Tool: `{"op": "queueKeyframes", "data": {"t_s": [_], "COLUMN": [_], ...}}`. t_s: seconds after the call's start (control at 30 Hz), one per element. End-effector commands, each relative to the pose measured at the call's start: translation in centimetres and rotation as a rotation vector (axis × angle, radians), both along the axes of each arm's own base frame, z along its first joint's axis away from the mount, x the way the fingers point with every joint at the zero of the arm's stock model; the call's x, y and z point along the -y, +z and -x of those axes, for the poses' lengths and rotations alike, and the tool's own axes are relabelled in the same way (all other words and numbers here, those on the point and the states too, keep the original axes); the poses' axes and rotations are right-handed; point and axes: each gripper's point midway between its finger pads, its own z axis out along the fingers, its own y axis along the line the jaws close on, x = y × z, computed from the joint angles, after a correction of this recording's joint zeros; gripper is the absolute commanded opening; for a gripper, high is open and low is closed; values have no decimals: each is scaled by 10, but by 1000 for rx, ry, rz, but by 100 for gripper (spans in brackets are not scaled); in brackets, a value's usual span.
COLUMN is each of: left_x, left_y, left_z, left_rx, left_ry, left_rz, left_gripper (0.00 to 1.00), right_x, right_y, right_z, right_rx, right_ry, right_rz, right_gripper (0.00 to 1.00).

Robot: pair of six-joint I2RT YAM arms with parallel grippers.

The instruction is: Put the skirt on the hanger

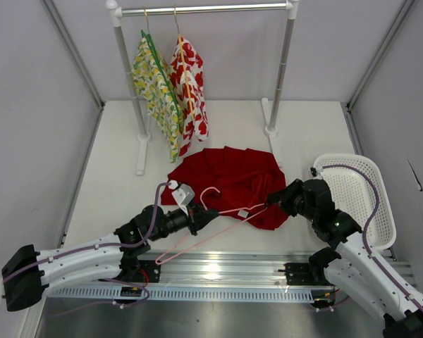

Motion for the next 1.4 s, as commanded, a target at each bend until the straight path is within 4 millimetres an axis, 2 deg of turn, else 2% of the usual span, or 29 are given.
{"op": "queueKeyframes", "data": {"t_s": [0.0,0.3,0.63,1.0,1.2,1.37], "left_x": [6,5,3,4,9,12], "left_y": [14,18,23,8,5,4], "left_z": [6,-1,1,1,1,3], "left_rx": [61,70,90,55,36,30], "left_ry": [-47,-9,-14,-16,-25,-36], "left_rz": [57,62,71,50,45,42], "left_gripper": [0,0,0,0,0,0], "right_x": [3,12,19,30,31,35], "right_y": [-2,-14,-30,-42,-54,-42], "right_z": [1,13,18,20,26,24], "right_rx": [-1,-24,-58,-47,-64,4], "right_ry": [0,6,-2,-4,23,28], "right_rz": [11,65,101,178,196,215], "right_gripper": [20,29,30,29,36,37]}}
